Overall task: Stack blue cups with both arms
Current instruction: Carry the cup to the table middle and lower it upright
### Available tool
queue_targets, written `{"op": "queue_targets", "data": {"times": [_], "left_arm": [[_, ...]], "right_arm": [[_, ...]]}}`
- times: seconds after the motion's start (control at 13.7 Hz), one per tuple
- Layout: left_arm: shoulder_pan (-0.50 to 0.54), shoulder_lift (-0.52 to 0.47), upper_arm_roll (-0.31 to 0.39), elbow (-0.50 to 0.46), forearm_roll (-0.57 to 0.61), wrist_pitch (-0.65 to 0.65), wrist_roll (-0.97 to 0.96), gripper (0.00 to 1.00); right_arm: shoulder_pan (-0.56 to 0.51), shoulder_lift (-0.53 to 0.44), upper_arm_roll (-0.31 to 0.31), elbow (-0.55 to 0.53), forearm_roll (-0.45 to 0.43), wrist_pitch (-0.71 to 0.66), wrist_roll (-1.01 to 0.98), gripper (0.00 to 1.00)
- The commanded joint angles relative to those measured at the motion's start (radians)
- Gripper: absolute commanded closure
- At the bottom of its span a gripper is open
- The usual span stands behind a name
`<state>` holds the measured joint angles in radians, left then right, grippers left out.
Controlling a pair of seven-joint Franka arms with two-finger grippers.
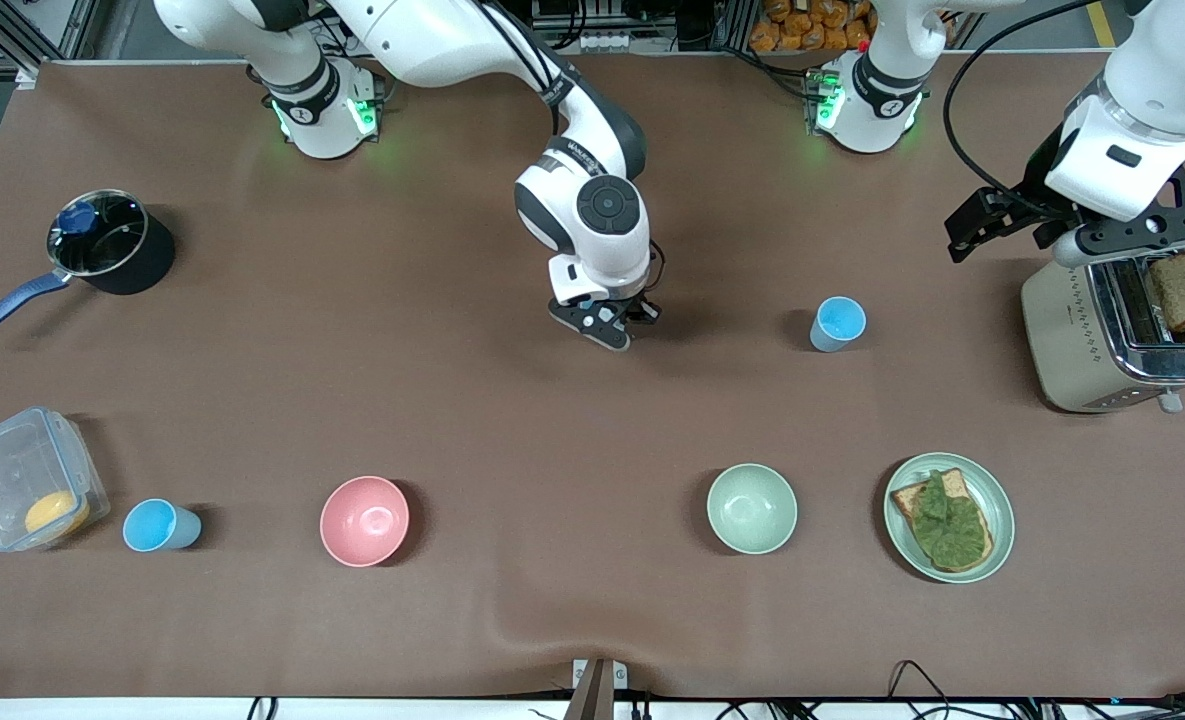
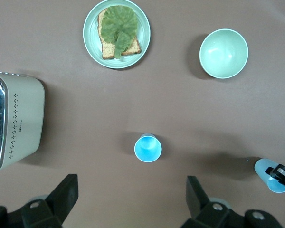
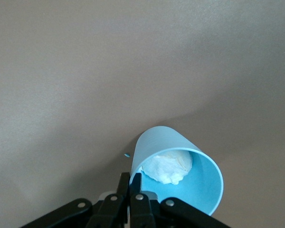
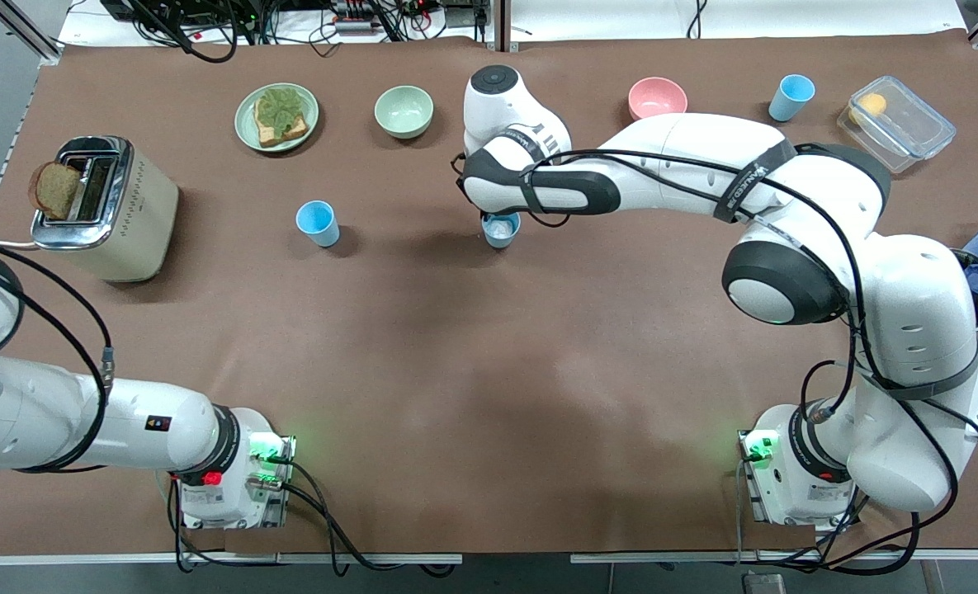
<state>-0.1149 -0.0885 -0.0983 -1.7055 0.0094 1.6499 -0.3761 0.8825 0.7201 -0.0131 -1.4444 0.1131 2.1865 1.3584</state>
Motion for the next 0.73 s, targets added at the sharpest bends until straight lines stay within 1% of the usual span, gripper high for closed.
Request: {"op": "queue_targets", "data": {"times": [0.0,0.07,0.15,0.22,0.29,0.36,0.44,0.58,0.66], "left_arm": [[0.001,0.007,-0.008,0.027,-0.002,-0.018,-0.009,0.0],[0.0,0.009,-0.008,0.035,-0.002,-0.019,-0.009,0.0],[0.0,0.007,-0.008,0.035,-0.002,-0.019,-0.009,0.0],[-0.002,0.007,-0.011,0.035,-0.002,-0.019,-0.009,0.0],[0.001,0.006,-0.027,0.035,-0.002,-0.021,-0.01,0.0],[0.003,0.007,-0.037,0.035,0.0,-0.021,-0.012,0.0],[0.0,0.007,-0.038,0.037,0.0,-0.021,-0.012,0.0],[0.001,0.007,-0.041,0.04,0.0,-0.024,-0.012,0.0],[0.003,0.007,-0.04,0.04,0.0,-0.025,-0.012,0.0]], "right_arm": [[-0.005,0.012,0.002,0.022,0.007,-0.01,0.019,0.95],[-0.005,0.013,0.001,0.021,0.007,-0.01,0.019,0.81],[-0.013,0.015,0.001,0.021,0.007,-0.011,0.015,0.6],[-0.026,0.013,0.002,0.021,0.008,-0.016,0.011,0.36],[-0.028,0.01,0.002,0.021,0.005,-0.019,0.01,0.26],[-0.025,0.007,0.001,0.021,0.004,-0.02,0.017,0.06],[-0.019,0.006,0.001,0.019,-0.003,-0.019,0.019,0.0],[-0.057,-0.011,0.001,0.021,-0.001,-0.022,0.01,0.0],[-0.085,-0.028,0.001,0.022,-0.001,-0.046,0.008,0.0]]}}
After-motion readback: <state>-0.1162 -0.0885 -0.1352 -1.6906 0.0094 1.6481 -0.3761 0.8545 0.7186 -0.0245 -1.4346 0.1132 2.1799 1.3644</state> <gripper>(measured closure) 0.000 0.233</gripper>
